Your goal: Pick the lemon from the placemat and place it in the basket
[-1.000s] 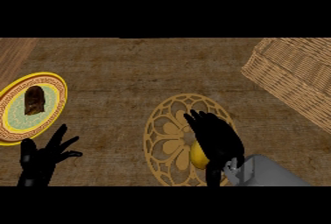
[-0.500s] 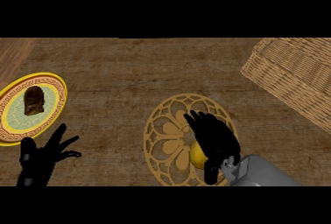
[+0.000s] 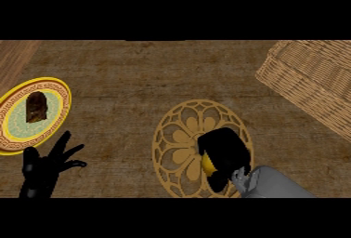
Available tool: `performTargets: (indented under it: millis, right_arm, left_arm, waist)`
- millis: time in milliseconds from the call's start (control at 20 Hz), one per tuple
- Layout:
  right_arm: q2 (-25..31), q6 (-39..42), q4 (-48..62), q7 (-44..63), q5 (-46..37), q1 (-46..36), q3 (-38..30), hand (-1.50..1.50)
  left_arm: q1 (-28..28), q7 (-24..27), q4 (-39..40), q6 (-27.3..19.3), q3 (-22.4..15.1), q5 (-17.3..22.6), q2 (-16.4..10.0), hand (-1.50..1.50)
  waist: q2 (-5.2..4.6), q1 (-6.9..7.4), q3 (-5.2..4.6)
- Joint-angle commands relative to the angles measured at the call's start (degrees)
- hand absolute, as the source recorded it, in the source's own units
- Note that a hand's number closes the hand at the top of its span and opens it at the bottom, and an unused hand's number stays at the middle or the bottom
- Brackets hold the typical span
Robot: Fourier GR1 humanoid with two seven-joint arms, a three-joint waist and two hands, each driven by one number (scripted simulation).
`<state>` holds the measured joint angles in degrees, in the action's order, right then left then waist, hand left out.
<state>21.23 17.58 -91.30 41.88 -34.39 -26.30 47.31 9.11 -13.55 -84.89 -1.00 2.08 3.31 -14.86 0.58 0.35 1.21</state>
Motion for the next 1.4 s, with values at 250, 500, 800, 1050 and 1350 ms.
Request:
performTargets:
  millis: [250,500,800,1050,1350]
  right_arm:
    - [-5.3,-3.8,15.06,9.59,-2.04,-6.12,-12.97,1.5]
    - [-8.94,-10.28,27.47,25.11,-3.61,-11.87,-23.95,1.5]
    - [-10.66,-18.15,41.86,26.4,-11.56,-24.1,-27.82,1.5]
    - [-11.12,-38.93,33.18,22.82,-12.89,-28.27,-37.63,1.5]
    - [-9.15,-48.67,34.52,24.04,-24.08,-36.11,-40.89,1.5]
  left_arm:
    - [-0.14,-2.3,1.18,2.05,-2.13,0.59,2.08,0.0]
    - [0.14,-3.24,-1.1,3.52,-2.54,1.37,1.84,0.0]
    - [-1.56,-3.36,-0.33,2.05,-4.02,-0.91,3.53,0.0]
    - [-0.02,-3.95,-1.04,2.62,-2.11,0.11,2.62,0.0]
    - [-0.38,-4.14,-0.07,2.42,-0.73,-0.04,2.25,0.0]
  waist:
    - [-1.45,0.86,-1.28]
    - [-2.32,2.95,-1.3]
    - [-1.97,3.32,-1.25]
    - [-1.5,1.95,-1.02]
    - [-1.13,1.09,-1.31]
